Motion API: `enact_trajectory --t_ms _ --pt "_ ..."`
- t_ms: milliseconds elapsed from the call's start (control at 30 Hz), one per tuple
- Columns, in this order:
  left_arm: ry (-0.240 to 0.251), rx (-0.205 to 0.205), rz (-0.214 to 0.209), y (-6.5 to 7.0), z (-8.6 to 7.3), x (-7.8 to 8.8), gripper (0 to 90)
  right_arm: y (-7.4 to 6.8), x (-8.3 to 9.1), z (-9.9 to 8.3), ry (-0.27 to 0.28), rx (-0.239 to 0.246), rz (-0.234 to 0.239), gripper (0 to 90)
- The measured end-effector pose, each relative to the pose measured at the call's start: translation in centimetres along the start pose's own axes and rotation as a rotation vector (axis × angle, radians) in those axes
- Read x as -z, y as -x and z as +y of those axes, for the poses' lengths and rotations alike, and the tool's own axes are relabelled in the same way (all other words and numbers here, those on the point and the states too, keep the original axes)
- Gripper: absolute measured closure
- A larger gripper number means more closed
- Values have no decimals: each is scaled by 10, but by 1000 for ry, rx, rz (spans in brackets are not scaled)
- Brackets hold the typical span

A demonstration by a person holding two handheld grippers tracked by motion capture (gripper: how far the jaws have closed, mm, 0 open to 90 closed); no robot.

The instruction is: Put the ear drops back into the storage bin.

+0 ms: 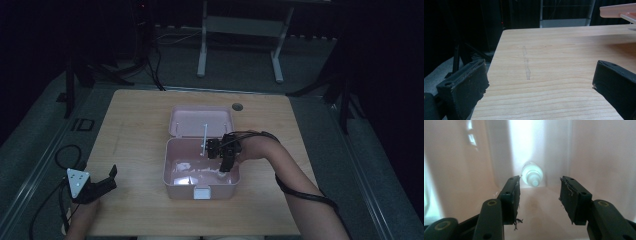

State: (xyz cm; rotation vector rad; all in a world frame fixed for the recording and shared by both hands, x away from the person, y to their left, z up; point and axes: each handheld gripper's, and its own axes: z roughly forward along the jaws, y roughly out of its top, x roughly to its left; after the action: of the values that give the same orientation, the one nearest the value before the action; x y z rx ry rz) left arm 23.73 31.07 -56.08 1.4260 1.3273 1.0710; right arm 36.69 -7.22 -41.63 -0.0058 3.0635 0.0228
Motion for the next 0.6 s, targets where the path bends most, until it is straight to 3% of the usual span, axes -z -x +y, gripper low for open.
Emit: enact_trajectory --t_ms 267,600 --pt "-2 -1 0 0 0 0 3 1 28 -21 57 -37 -35 483" --pt "-3 -4 1 0 0 0 3 3 41 -57 101 -97 -51 469"
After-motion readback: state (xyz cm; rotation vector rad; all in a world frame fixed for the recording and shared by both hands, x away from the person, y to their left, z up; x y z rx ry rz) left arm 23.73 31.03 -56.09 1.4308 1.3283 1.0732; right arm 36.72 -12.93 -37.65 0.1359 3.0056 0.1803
